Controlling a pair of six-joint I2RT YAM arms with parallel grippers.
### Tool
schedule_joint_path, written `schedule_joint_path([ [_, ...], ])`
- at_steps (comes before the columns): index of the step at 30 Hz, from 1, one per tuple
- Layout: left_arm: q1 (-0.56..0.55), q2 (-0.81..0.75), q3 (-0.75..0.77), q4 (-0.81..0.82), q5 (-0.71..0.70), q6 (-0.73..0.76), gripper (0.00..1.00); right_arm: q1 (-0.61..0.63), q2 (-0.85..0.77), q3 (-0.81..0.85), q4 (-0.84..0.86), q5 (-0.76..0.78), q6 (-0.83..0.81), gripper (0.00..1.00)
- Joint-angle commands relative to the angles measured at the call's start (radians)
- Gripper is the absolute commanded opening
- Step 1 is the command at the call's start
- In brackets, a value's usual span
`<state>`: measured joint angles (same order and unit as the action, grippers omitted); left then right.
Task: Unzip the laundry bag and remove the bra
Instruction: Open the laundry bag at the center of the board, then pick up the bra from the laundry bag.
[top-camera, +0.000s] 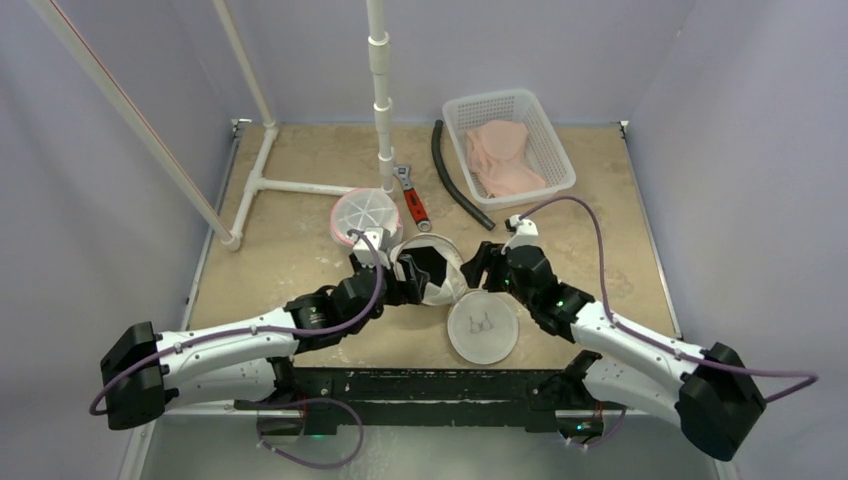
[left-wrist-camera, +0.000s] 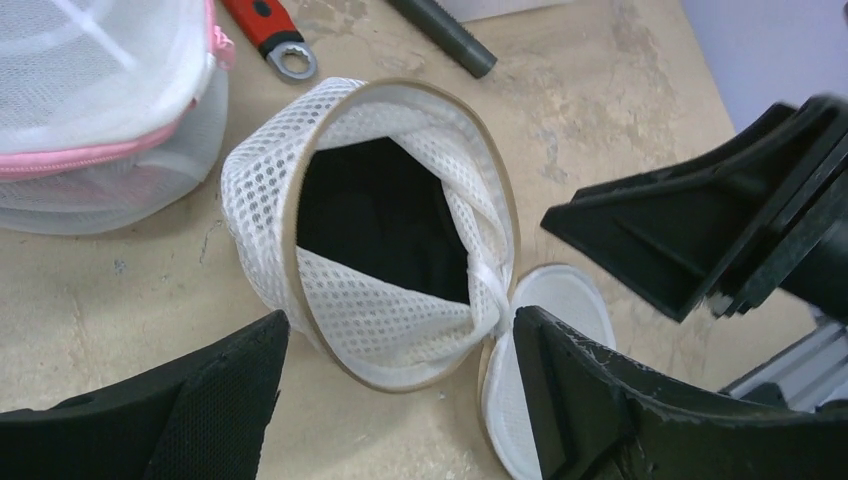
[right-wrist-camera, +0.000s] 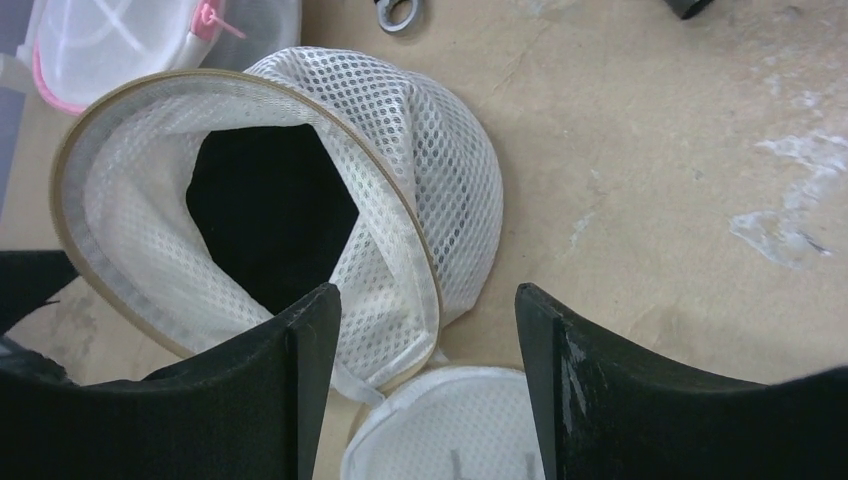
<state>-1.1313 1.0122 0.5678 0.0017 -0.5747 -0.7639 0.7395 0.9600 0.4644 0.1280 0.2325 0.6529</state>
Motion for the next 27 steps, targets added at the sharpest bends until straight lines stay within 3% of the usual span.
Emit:
schedule_joint_path([
  [1, 0.079, -0.005, -0.016, 0.093, 0.114, -0.073, 0.8, -0.016, 0.085, -0.017, 0.168, -0.11, -0.038, 0.66],
  [6, 0.122, 0.034, -0.037, 0.135, 0.162, -0.069, 0.75, -0.032, 0.199, -0.005, 0.224, -0.142, -0.04, 0.6],
  [11, 0.151, 0.077, -0.036, 0.141, 0.186, -0.051, 0.58, -0.041, 0.282, 0.011, 0.23, -0.146, -0.044, 0.46],
  [16, 0.159, 0.062, -0.045, 0.157, 0.195, -0.032, 0.28, -0.042, 0.206, 0.063, 0.128, -0.093, -0.076, 0.16],
  [18, 0.159, 0.048, -0.055, 0.168, 0.201, -0.034, 0.13, -0.042, 0.162, 0.106, 0.076, -0.035, -0.129, 0.01],
  [19, 0.158, 0.044, -0.062, 0.176, 0.208, -0.035, 0.0, -0.041, 0.148, 0.129, 0.053, -0.033, -0.158, 0.0],
  [25, 0.153, 0.029, -0.096, 0.243, 0.257, -0.096, 0.0, -0.04, 0.121, 0.296, -0.152, 0.003, -0.259, 0.0],
  [27, 0.107, 0.021, -0.109, 0.266, 0.215, -0.144, 0.0, -0.036, 0.123, 0.35, -0.216, 0.024, -0.282, 0.0],
])
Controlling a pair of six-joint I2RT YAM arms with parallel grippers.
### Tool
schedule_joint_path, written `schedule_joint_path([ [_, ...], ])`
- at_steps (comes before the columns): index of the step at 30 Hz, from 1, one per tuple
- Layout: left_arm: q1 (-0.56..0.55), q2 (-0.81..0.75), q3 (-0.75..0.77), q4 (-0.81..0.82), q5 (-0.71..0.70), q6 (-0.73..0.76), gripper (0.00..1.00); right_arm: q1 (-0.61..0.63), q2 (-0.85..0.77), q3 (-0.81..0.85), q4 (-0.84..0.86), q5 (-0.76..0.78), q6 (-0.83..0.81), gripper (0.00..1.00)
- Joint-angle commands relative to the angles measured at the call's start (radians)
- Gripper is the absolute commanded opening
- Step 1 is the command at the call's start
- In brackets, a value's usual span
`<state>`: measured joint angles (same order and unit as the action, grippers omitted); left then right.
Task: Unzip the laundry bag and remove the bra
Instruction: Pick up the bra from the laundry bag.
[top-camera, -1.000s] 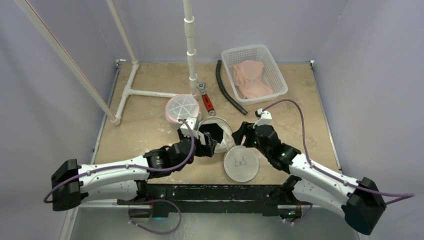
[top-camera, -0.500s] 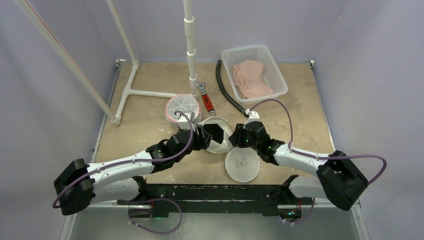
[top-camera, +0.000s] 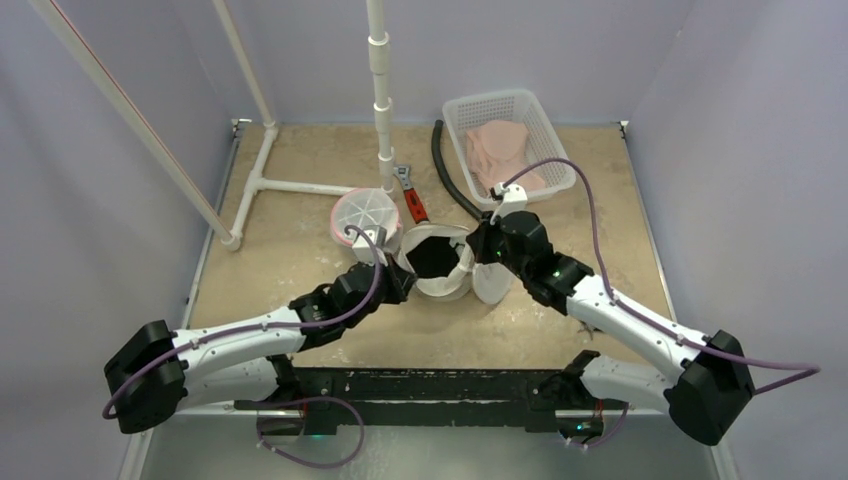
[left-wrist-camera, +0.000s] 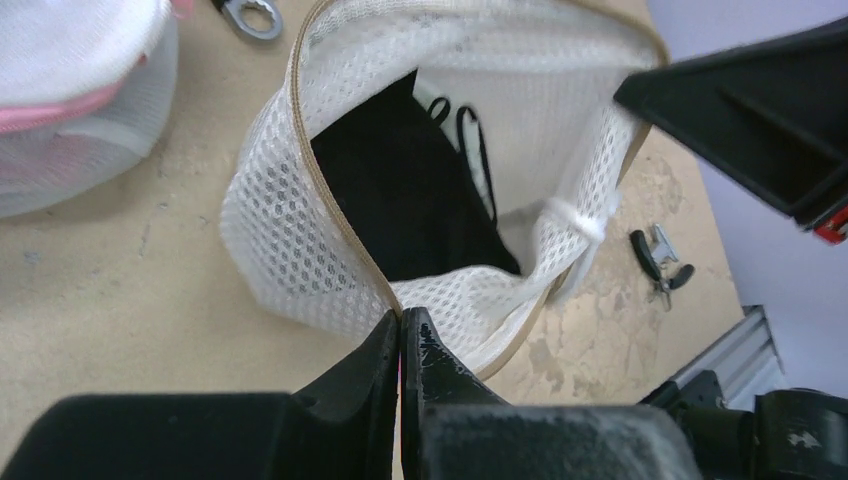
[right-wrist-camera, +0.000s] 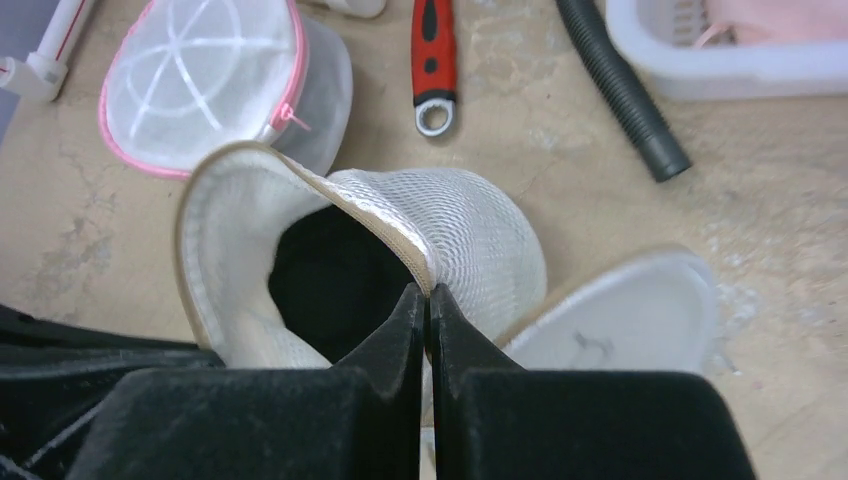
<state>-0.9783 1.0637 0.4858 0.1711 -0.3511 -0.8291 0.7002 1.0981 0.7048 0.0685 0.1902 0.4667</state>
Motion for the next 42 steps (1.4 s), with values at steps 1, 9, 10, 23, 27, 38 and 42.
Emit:
schedule_joint_path([
  [1, -0.089, -0.034, -0.028, 0.099, -0.061, -0.097, 0.0, 0.008, -0.018, 0.131, -0.179, 0.081, -0.102, 0.0],
  [9, -0.23, -0.014, -0.047, 0.082, -0.287, -0.203, 0.0, 0.015, -0.026, 0.1, -0.234, 0.158, -0.055, 0.0],
  [10, -0.229, -0.012, -0.053, 0.083, -0.289, -0.205, 0.0, 0.015, -0.033, 0.073, -0.226, 0.158, -0.039, 0.0],
  [23, -0.235, -0.212, 0.022, -0.126, -0.416, -0.111, 0.0, 0.023, -0.024, 0.001, -0.095, 0.088, -0.018, 0.0],
  [27, -0.235, -0.154, 0.009, -0.122, -0.372, -0.135, 0.0, 0.023, -0.002, -0.006, -0.118, 0.118, -0.005, 0.0],
  [38, -0.235, -0.138, -0.079, -0.104, -0.327, -0.198, 0.0, 0.053, -0.168, -0.012, -0.226, 0.12, 0.023, 0.6],
  [42, -0.235, -0.149, -0.078, -0.128, -0.331, -0.198, 0.0, 0.163, -0.172, 0.089, -0.25, 0.151, 0.013, 0.61],
])
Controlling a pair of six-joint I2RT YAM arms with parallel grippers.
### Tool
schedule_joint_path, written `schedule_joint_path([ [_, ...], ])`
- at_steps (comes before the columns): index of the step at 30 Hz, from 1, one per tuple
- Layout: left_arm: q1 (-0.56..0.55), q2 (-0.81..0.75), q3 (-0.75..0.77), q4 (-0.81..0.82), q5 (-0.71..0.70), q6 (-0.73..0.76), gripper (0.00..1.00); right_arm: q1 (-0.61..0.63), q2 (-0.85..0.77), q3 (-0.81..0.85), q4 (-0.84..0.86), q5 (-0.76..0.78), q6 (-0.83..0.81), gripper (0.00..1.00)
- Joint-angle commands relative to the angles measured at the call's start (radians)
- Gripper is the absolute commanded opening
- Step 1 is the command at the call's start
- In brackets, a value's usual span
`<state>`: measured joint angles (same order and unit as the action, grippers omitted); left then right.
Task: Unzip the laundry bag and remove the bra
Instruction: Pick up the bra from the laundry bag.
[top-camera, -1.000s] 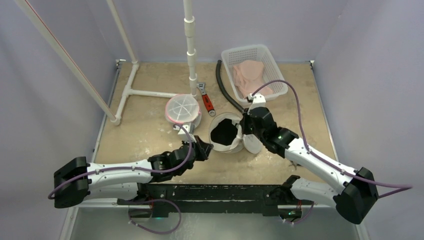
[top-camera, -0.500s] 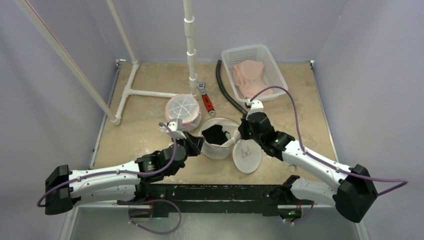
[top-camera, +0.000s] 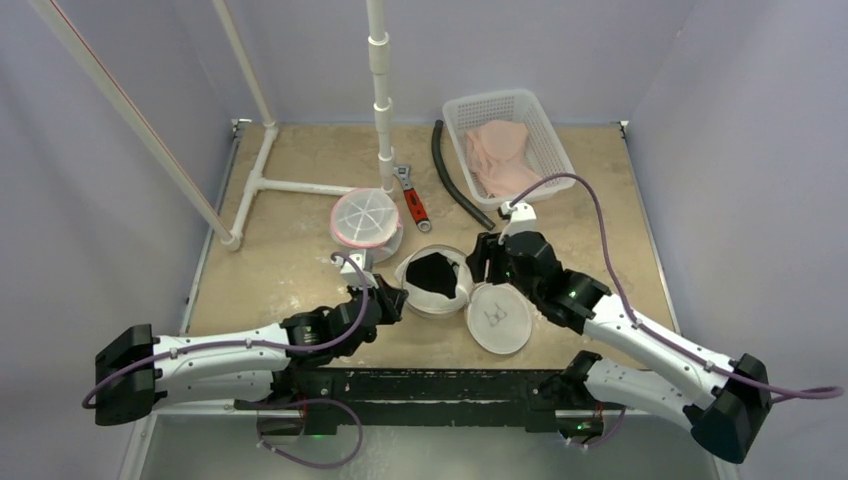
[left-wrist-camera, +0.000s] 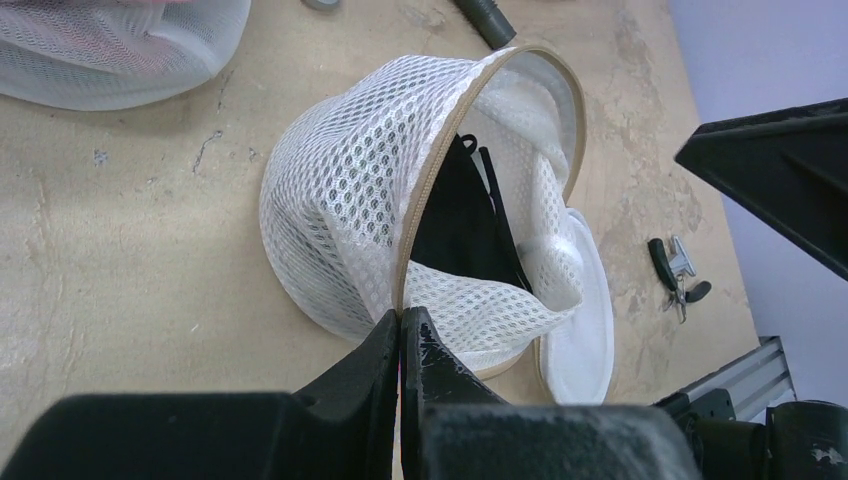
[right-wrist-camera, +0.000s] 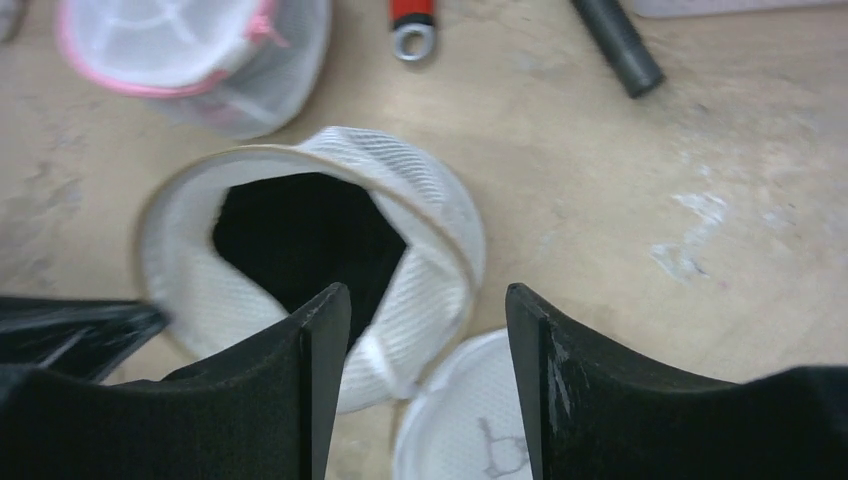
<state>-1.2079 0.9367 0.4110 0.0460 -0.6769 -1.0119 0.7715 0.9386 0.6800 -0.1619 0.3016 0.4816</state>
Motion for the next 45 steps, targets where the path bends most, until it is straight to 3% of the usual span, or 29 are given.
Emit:
schedule_joint_path([
  [1, -0.006, -0.021, -0.002, -0.006, -0.007, -0.016, 0.0, 0.13, -0.007, 0.13, -0.001, 0.031, -0.011, 0.59],
  [6, -0.006, -0.023, -0.006, -0.014, -0.011, -0.029, 0.0, 0.25, 0.155, 0.217, 0.034, -0.078, -0.046, 0.52],
  [15, -0.005, -0.043, -0.016, -0.044, -0.026, -0.064, 0.0, 0.259, 0.351, 0.149, 0.156, -0.039, -0.032, 0.48],
  [26, -0.005, -0.033, -0.021, -0.081, -0.015, -0.074, 0.0, 0.26, 0.524, 0.149, 0.295, 0.04, -0.05, 0.7],
  [33, -0.005, -0.023, -0.026, -0.067, -0.002, -0.075, 0.0, 0.259, 0.608, 0.154, 0.335, 0.088, -0.047, 0.7],
  [45, -0.006, -0.03, -0.058, -0.024, 0.022, -0.08, 0.0, 0.248, 0.583, 0.106, 0.392, 0.159, 0.025, 0.69],
])
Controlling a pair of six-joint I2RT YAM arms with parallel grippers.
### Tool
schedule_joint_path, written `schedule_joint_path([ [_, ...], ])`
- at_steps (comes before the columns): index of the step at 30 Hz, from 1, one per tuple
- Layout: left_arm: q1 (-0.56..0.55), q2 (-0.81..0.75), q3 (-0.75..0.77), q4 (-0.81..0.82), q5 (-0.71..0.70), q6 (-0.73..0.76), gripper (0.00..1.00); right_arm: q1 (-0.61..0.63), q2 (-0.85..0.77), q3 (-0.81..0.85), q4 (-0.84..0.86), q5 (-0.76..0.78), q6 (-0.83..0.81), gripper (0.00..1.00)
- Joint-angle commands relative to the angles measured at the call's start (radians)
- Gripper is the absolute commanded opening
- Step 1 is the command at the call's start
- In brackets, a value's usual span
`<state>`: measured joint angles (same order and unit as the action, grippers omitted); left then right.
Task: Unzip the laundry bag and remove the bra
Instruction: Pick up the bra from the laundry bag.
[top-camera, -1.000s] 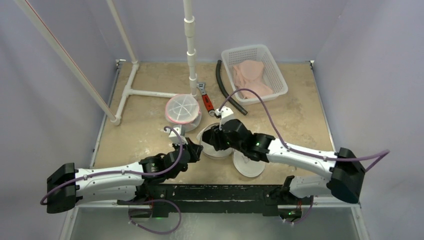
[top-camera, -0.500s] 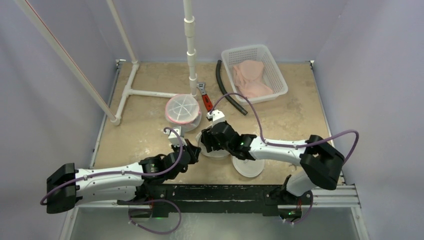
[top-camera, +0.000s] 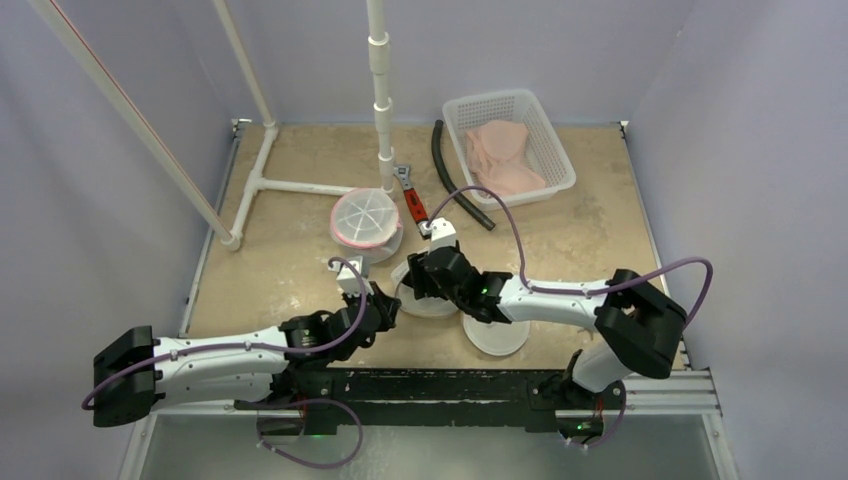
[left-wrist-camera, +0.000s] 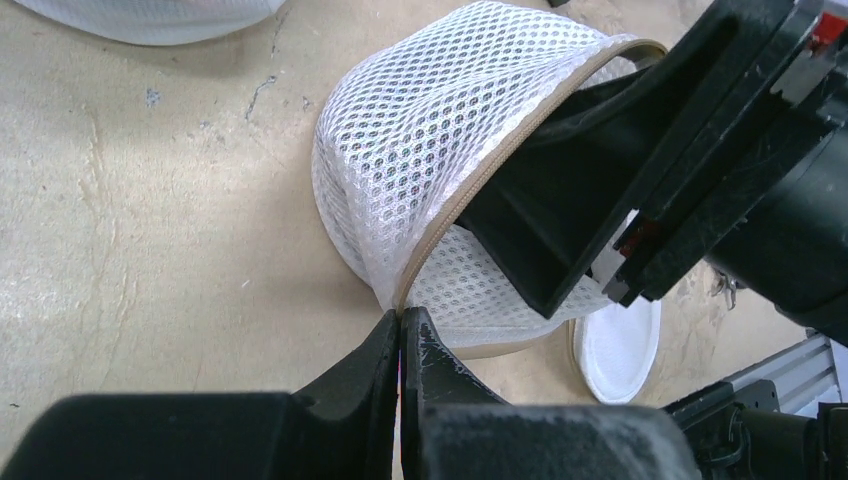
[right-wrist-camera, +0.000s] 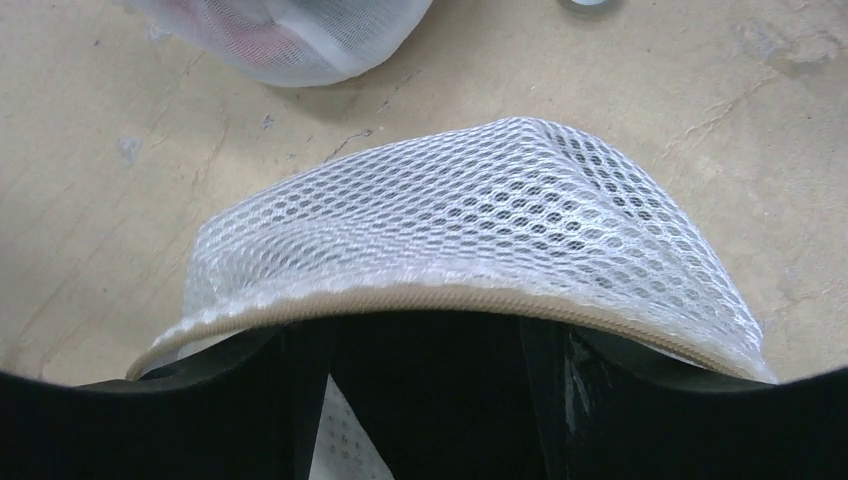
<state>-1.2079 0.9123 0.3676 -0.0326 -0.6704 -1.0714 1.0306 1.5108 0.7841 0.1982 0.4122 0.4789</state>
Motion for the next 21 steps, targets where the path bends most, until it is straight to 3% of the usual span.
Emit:
schedule_joint_path([
  [1, -0.006, -0.004, -0.016, 0.059, 0.018, -0.021, 0.0, -0.011, 0.025, 0.008, 0.028, 0.044, 0.029, 0.69],
  [7, -0.006, -0.003, -0.018, 0.066, 0.026, -0.021, 0.0, -0.012, 0.076, 0.009, 0.035, 0.007, 0.039, 0.62],
  [14, -0.006, -0.011, -0.016, 0.068, 0.02, -0.018, 0.0, -0.011, 0.071, -0.006, 0.01, -0.005, 0.036, 0.31],
  [19, -0.005, -0.02, -0.021, 0.061, 0.016, -0.02, 0.0, -0.012, 0.026, -0.022, -0.026, 0.001, 0.031, 0.0],
  [21, -0.006, -0.027, -0.025, 0.057, 0.011, -0.025, 0.0, -0.011, -0.016, -0.028, -0.045, 0.003, 0.034, 0.0],
])
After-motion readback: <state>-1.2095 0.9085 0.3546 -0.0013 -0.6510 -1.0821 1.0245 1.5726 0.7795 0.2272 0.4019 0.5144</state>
